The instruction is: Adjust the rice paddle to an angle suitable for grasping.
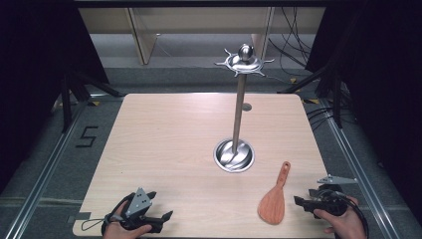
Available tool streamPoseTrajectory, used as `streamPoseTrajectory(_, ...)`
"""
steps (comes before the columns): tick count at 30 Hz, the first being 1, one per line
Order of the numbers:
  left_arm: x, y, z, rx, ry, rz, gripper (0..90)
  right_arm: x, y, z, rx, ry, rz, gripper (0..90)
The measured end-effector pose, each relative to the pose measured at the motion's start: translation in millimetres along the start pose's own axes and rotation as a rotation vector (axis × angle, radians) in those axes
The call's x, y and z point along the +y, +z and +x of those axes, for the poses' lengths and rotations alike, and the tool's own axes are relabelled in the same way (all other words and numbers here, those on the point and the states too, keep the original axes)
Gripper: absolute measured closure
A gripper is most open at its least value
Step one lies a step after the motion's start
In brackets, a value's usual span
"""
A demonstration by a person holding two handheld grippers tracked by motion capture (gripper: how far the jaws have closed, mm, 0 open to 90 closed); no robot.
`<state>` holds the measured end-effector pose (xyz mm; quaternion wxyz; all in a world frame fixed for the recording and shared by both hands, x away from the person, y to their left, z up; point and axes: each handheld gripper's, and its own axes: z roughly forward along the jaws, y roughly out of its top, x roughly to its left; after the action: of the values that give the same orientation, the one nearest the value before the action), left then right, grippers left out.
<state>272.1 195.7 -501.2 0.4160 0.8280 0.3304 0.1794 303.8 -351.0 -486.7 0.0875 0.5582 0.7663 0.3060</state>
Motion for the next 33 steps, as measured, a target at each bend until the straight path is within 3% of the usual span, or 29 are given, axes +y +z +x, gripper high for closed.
streamPoseTrajectory(2,0.1,0.1,0.2,0.000,0.009,0.000,15.5,0.0,0.6,-0.9,0.007,-0.009,-0.007,29.7)
streamPoseTrajectory(3,-0.5,0.6,-1.6,-0.008,-0.011,-0.002,15.6,-0.1,0.3,-0.6,0.007,-0.005,-0.005,29.7)
streamPoseTrajectory(6,-0.1,0.4,-1.5,-0.004,-0.013,-0.004,15.6,0.1,0.5,-0.9,0.008,-0.007,-0.008,29.7)
streamPoseTrajectory(10,-0.1,0.0,0.0,0.002,0.002,-0.001,15.6,0.5,0.3,-0.8,0.002,-0.011,-0.004,29.7)
streamPoseTrajectory(12,0.0,-0.1,-1.1,0.004,-0.013,-0.008,15.6,0.6,0.8,-0.6,-0.002,-0.015,0.005,29.5)
streamPoseTrajectory(14,-1.0,-0.1,-2.8,0.001,-0.042,0.000,15.6,0.7,1.2,2.4,-0.007,0.010,0.017,29.4)
streamPoseTrajectory(15,-0.9,0.0,-2.6,0.003,-0.039,-0.001,15.6,1.3,1.9,1.7,-0.007,-0.001,0.010,29.3)
streamPoseTrajectory(16,0.1,0.0,0.0,0.004,0.000,-0.002,15.5,2.0,1.4,1.5,-0.013,-0.013,0.007,29.2)
streamPoseTrajectory(17,0.3,0.2,0.0,0.005,0.003,-0.002,15.5,2.4,1.3,1.0,-0.001,-0.028,-0.013,29.1)
streamPoseTrajectory(19,-0.2,0.9,-0.4,0.008,0.002,0.005,15.6,6.4,-0.8,4.7,0.021,0.010,-0.016,28.7)
streamPoseTrajectory(20,-0.1,1.3,1.4,0.012,0.023,0.007,15.6,8.7,0.8,4.4,0.003,-0.027,-0.053,28.7)
streamPoseTrajectory(21,0.0,1.3,1.1,0.013,0.021,0.003,15.6,13.6,-1.7,5.2,0.003,-0.049,-0.037,28.2)
streamPoseTrajectory(22,0.0,1.3,1.1,0.013,0.021,0.003,15.6,16.6,-1.0,8.6,0.008,-0.034,-0.046,27.5)
streamPoseTrajectory(23,-0.2,0.8,-0.3,0.009,0.000,0.003,15.6,19.5,0.3,9.6,-0.017,-0.058,-0.071,27.3)
streamPoseTrajectory(24,-0.3,0.7,0.5,0.012,0.008,0.008,15.6,23.2,0.5,11.2,-0.010,-0.065,-0.059,27.2)
streamPoseTrajectory(25,-1.5,0.6,-1.0,0.012,-0.030,0.020,15.6,25.7,3.3,12.5,-0.008,-0.072,-0.077,27.1)
streamPoseTrajectory(27,-1.6,1.8,-2.3,0.012,-0.039,0.002,15.6,30.5,5.0,15.0,-0.011,-0.081,-0.061,27.1)
streamPoseTrajectory(30,-0.2,1.0,0.2,0.009,0.007,0.004,15.5,35.4,8.6,17.9,-0.012,-0.056,-0.037,27.5)
streamPoseTrajectory(31,-0.2,1.2,1.6,0.013,0.022,0.003,15.6,36.9,10.2,16.0,-0.017,-0.087,-0.045,27.7)
streamPoseTrajectory(32,0.2,0.6,1.7,0.016,0.024,0.013,15.5,39.4,12.7,16.6,-0.008,-0.071,-0.033,28.0)
streamPoseTrajectory(33,-0.7,2.5,-1.7,0.004,-0.021,-0.014,15.6,41.3,15.0,17.6,-0.007,-0.054,-0.032,28.1)
